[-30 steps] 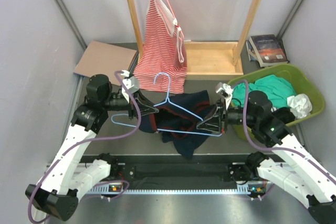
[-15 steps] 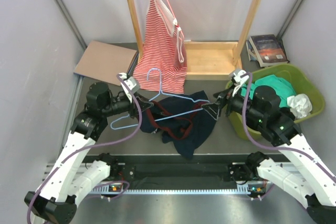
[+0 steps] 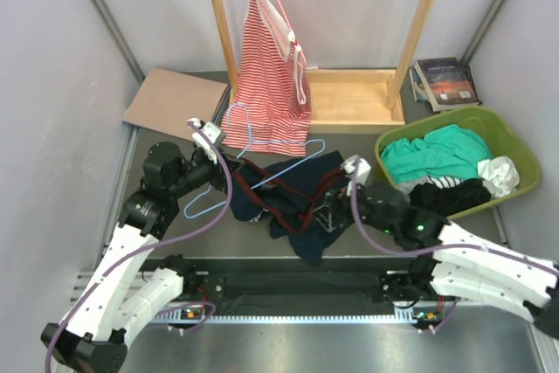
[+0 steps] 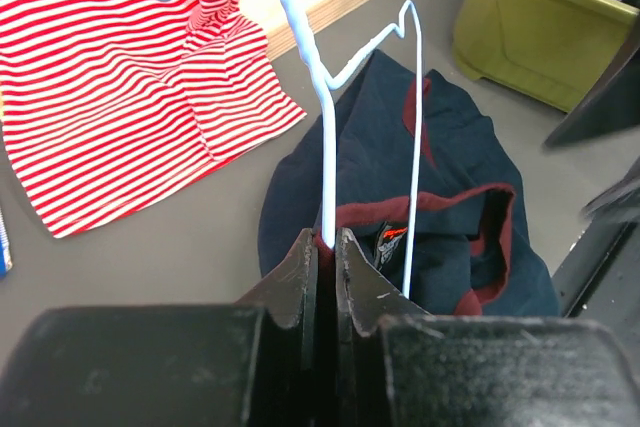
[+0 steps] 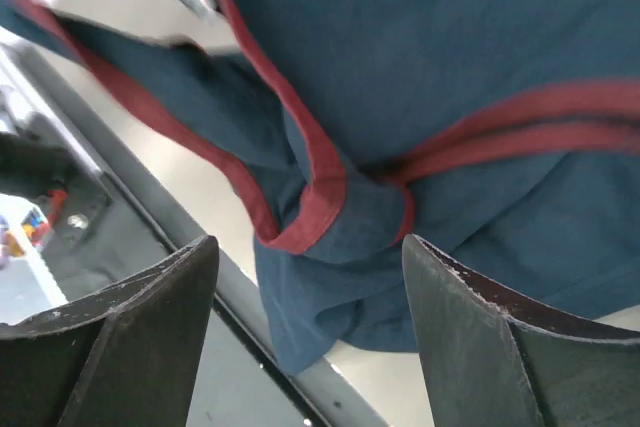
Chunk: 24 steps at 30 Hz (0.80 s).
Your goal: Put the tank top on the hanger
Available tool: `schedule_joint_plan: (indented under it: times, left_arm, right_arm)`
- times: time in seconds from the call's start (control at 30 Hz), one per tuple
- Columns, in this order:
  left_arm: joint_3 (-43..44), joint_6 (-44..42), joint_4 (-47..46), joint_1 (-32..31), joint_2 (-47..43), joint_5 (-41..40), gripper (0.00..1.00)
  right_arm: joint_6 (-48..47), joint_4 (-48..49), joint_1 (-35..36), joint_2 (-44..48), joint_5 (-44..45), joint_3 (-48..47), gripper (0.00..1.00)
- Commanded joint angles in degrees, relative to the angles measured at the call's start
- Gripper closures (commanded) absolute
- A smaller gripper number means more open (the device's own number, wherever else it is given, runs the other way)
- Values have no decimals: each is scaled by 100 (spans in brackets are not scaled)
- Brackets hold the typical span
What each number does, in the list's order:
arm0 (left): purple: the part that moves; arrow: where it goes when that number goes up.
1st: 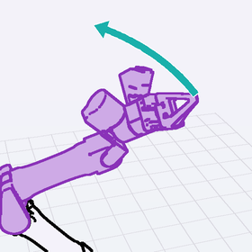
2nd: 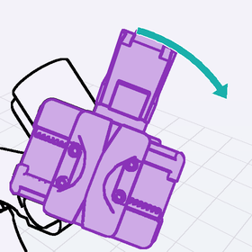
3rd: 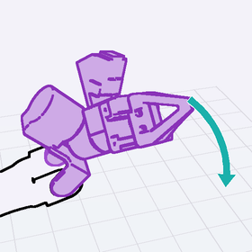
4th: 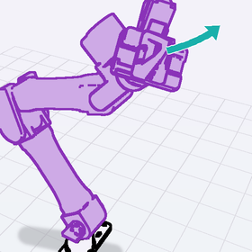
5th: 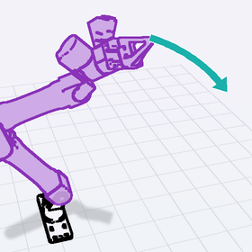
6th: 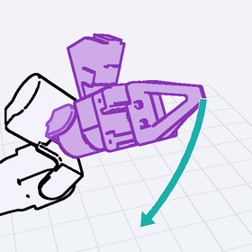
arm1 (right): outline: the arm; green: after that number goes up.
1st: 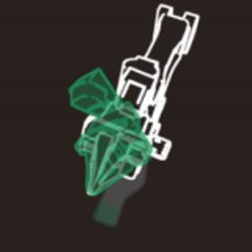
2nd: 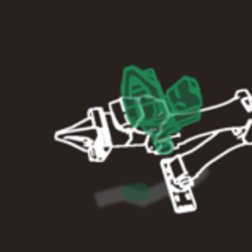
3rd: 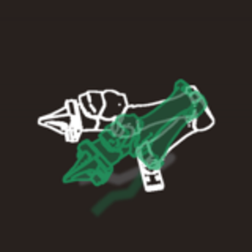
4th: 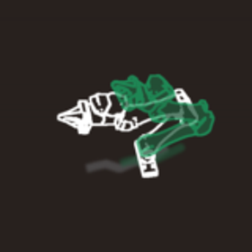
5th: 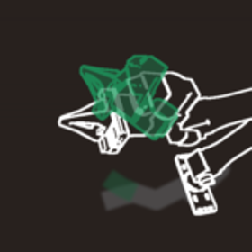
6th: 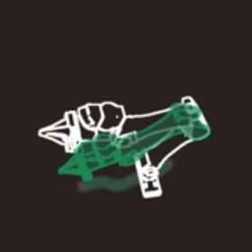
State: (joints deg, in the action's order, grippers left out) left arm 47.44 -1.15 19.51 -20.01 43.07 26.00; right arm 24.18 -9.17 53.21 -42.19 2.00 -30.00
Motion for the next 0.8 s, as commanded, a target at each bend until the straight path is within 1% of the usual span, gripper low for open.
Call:
schedule_joint_plan:
  times: [0.0,0.07,0.13,0.17,0.2,0.27,0.3,0.37,0.4,0.47,0.5,0.53,0.6,0.63,0.7,0.73,0.77]
  left_arm:
    - [29,97,-404,-12,-114,-183,100]
    - [11,106,-413,-12,-141,-174,100]
    - [11,106,-421,-12,-158,-139,100]
    - [20,106,-421,-12,-132,-122,100]
    - [20,106,-404,-12,-132,-113,100]
    - [37,106,-413,-12,-158,-112,100]
    - [28,106,-395,-12,-176,-113,100]
    - [11,97,-421,-12,-255,-95,100]
    - [2,106,-421,-12,-264,-60,100]
    - [-15,97,-439,-12,-316,-7,100]
    - [-16,106,-448,-12,-343,19,100]
    - [-7,97,-457,-12,-360,124,100]
    - [-68,80,-561,-12,-492,282,100]
    - [-86,80,-614,-12,-562,518,100]
    - [-191,88,-790,-12,-694,800,100]
    - [-200,106,-825,-12,-721,1019,100]
    - [-218,97,-887,-12,-747,1134,100]
  right_arm:
    - [710,1231,593,-1008,1416,-32,27]
    - [851,1303,673,-1447,1679,-76,27]
    - [877,1382,673,-1686,1716,-173,27]
    - [877,1435,690,-1869,1664,-190,28]
    - [877,1566,699,-1950,1646,-199,36]
    - [886,1576,700,-2151,1681,-243,44]
    - [886,1567,708,-2196,1690,-252,57]
    - [825,1567,691,-2232,1751,-252,72]
    - [781,1541,682,-2232,1777,-261,88]
    - [614,1253,586,-2118,1883,-374,100]
    - [562,1129,524,-2048,1961,-410,100]
    - [439,1015,306,-1960,1997,-436,100]
    - [229,787,-54,-1635,1858,-410,100]
    - [140,768,-518,-1399,1578,-384,100]
    - [-140,759,-994,-1213,1199,-384,100]
    - [-229,741,-1414,-1134,867,-427,100]
    - [-308,663,-1601,-1133,759,-576,100]
